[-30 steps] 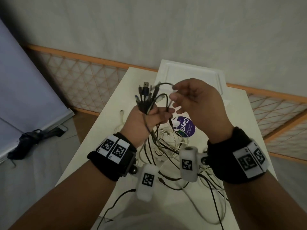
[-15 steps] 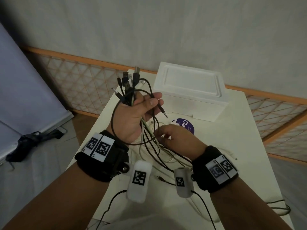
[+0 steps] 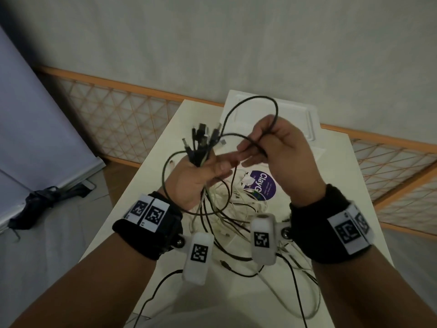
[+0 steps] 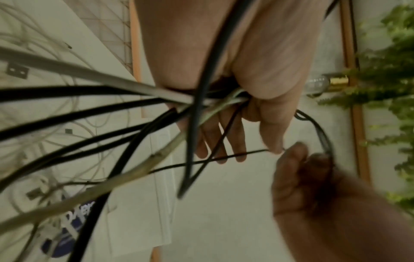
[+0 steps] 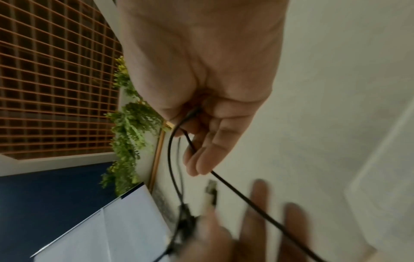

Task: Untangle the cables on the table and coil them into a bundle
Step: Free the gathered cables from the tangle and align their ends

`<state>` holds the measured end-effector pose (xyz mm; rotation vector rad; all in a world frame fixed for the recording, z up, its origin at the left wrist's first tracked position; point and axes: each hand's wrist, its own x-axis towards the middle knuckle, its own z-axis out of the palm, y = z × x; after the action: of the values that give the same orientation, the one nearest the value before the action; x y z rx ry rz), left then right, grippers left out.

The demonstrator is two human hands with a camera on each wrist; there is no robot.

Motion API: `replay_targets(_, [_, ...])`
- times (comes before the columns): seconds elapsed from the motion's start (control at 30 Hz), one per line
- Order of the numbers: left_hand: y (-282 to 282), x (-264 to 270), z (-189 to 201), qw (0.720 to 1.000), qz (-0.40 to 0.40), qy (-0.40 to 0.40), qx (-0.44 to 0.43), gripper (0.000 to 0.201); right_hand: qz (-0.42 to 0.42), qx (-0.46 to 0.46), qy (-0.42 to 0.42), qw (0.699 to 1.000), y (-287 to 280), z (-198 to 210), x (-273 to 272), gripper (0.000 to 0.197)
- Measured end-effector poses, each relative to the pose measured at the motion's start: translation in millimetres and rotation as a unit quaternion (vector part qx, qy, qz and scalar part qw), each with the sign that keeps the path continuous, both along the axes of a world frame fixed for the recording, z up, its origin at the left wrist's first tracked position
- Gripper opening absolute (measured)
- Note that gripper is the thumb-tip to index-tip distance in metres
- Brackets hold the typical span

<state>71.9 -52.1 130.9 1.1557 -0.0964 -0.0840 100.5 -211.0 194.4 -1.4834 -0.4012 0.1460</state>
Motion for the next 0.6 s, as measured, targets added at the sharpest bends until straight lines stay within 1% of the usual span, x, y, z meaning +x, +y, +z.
replay_targets(0.07, [-8,-1,-3,0.998,0.007,0.006,0.056,0.044,0.006,0.036,-0.031,0.999,5,12,-5,0.032])
replay_targets(0.13, [-11,-2,-2,0.996,0.028,0.013,0.083,0.052,-0.002,0.038,-0.057,0.998,7,9,-4,0.03])
replay_targets(0.17, [-11,0,-1,0.995,0.047,0.016,0.085,0.052,-0.019,0.018,-0.072,0.997,6,2,-2,0.033])
replay_targets(0.2, [-10,1,1,0.994,0.071,0.016,0.078,0.05,-0.044,-0.03,-0.091,0.994,4,-7,3,0.037])
replay_targets(0.23, [-8,2,4,0.994,0.092,0.015,0.062,0.046,-0.067,-0.11,-0.114,0.985,1,-16,6,0.042])
replay_targets(0.27, [-6,4,5,0.994,0.105,0.013,0.038,0.04,-0.055,-0.218,-0.123,0.967,-1,-24,8,0.048])
replay_targets(0.3, [-5,5,8,0.994,0.108,0.012,0.015,0.034,0.004,-0.327,-0.109,0.939,-3,-32,8,0.053])
replay_targets(0.33, [-4,6,9,0.994,0.104,0.013,-0.002,0.03,0.092,-0.42,-0.09,0.898,-3,-40,7,0.054])
replay_targets(0.37, [-3,6,10,0.995,0.101,0.013,-0.008,0.03,0.174,-0.475,-0.082,0.859,-3,-48,4,0.05])
replay_targets(0.4, [-2,6,10,0.995,0.099,0.012,-0.002,0.034,0.219,-0.492,-0.083,0.838,-2,-53,1,0.041])
replay_targets(0.43, [-2,6,9,0.996,0.093,0.015,0.006,0.039,0.222,-0.487,-0.094,0.84,1,-54,-2,0.027])
replay_targets(0.47, [-1,6,7,0.996,0.089,0.016,0.01,0.039,0.202,-0.465,-0.1,0.856,3,-52,-4,0.013])
replay_targets(0.5, [-1,5,4,0.996,0.088,0.02,0.006,0.032,0.168,-0.428,-0.086,0.884,3,-49,-4,0.007])
replay_targets(0.53, [1,5,1,0.996,0.09,0.023,0.004,0.02,0.122,-0.38,-0.059,0.915,2,-45,-2,0.012])
replay_targets(0.57, [5,4,-3,0.995,0.099,0.032,-0.001,0.016,0.079,-0.323,-0.029,0.943,0,-40,0,0.014])
replay_targets(0.6, [10,4,-9,0.993,0.11,0.043,0.001,0.019,0.043,-0.271,-0.012,0.962,-5,-36,2,0.015])
